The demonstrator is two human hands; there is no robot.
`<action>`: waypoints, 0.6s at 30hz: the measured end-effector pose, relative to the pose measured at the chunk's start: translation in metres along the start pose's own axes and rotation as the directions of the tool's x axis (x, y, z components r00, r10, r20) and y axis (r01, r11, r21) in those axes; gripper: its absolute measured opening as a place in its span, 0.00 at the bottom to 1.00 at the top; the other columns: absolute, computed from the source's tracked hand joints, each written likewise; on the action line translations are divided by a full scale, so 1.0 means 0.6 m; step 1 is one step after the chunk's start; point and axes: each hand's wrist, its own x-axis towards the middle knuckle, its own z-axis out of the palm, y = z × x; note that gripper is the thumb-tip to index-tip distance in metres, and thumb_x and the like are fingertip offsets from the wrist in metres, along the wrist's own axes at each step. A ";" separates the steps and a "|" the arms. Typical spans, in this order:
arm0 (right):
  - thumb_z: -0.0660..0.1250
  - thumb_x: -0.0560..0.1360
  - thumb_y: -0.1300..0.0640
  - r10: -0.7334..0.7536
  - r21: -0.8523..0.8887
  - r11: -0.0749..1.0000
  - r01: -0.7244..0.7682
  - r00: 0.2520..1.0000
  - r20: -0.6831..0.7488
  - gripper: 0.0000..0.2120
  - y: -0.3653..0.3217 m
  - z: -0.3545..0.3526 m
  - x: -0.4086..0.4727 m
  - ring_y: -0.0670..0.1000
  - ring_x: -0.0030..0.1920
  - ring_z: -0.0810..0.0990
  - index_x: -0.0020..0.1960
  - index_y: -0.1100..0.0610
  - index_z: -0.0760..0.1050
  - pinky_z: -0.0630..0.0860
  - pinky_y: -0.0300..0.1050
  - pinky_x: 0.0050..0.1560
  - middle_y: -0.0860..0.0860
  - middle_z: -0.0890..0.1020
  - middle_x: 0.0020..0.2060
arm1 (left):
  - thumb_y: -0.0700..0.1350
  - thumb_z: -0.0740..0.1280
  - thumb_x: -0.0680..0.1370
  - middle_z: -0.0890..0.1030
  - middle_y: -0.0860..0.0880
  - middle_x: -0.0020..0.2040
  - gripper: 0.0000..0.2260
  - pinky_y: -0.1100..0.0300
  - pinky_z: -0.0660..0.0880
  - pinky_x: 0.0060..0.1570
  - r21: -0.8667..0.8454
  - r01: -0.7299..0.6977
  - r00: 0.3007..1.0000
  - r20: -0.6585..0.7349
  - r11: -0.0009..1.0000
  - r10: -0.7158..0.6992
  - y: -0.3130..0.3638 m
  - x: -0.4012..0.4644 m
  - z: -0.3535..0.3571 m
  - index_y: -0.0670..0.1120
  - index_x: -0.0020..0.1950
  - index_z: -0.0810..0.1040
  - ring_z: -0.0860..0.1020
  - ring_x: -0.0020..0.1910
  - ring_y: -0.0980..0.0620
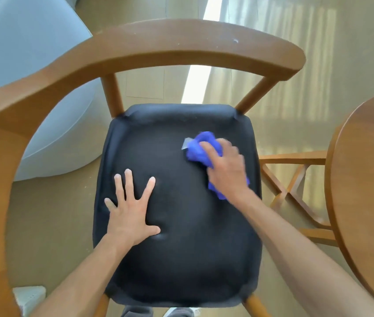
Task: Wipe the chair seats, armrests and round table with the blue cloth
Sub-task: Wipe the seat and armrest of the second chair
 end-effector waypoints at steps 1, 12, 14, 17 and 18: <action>0.63 0.71 0.63 0.155 0.011 0.988 -0.155 0.988 0.004 0.26 0.035 -0.005 0.012 0.64 0.52 0.73 0.68 0.51 0.71 0.73 0.54 0.47 0.59 0.72 0.63 | 0.66 0.73 0.63 0.18 0.40 0.68 0.60 0.32 0.58 0.67 0.017 0.004 1.000 -0.004 1.000 -0.004 0.002 -0.001 0.001 0.60 0.72 0.25 0.23 0.69 0.35; 0.61 0.71 0.59 0.199 0.007 0.980 -0.199 0.980 -0.022 0.26 -0.228 0.078 0.173 0.60 0.52 0.71 0.68 0.50 0.65 0.68 0.49 0.44 0.57 0.69 0.63 | 0.68 0.70 0.66 0.19 0.36 0.68 0.60 0.31 0.58 0.66 0.062 0.012 1.000 -0.003 0.998 -0.012 -0.004 0.008 0.013 0.56 0.65 0.17 0.21 0.67 0.33; 0.63 0.69 0.59 -0.104 0.020 0.994 0.103 0.992 0.076 0.24 -0.308 0.096 0.136 0.57 0.48 0.72 0.65 0.49 0.69 0.66 0.47 0.42 0.55 0.72 0.60 | 0.66 0.66 0.70 0.20 0.38 0.69 0.55 0.30 0.56 0.67 0.036 0.001 1.000 0.011 0.999 -0.002 -0.005 0.008 0.017 0.53 0.71 0.21 0.19 0.65 0.34; 0.65 0.68 0.60 -0.433 0.062 0.901 0.429 0.880 0.195 0.23 -0.309 0.088 0.104 0.55 0.47 0.72 0.62 0.48 0.73 0.66 0.46 0.42 0.52 0.75 0.59 | 0.66 0.66 0.70 0.25 0.40 0.72 0.51 0.30 0.54 0.68 -0.015 -0.003 0.999 0.041 1.000 0.004 -0.011 0.008 0.017 0.55 0.76 0.31 0.18 0.65 0.36; 0.63 0.69 0.61 -0.449 0.071 0.894 0.443 0.878 0.167 0.23 -0.276 0.079 0.111 0.56 0.48 0.72 0.63 0.48 0.73 0.68 0.48 0.43 0.53 0.74 0.60 | 0.66 0.69 0.68 0.23 0.40 0.72 0.54 0.30 0.53 0.68 -0.008 0.000 0.999 0.040 1.000 0.000 -0.012 0.009 0.015 0.56 0.75 0.29 0.19 0.66 0.36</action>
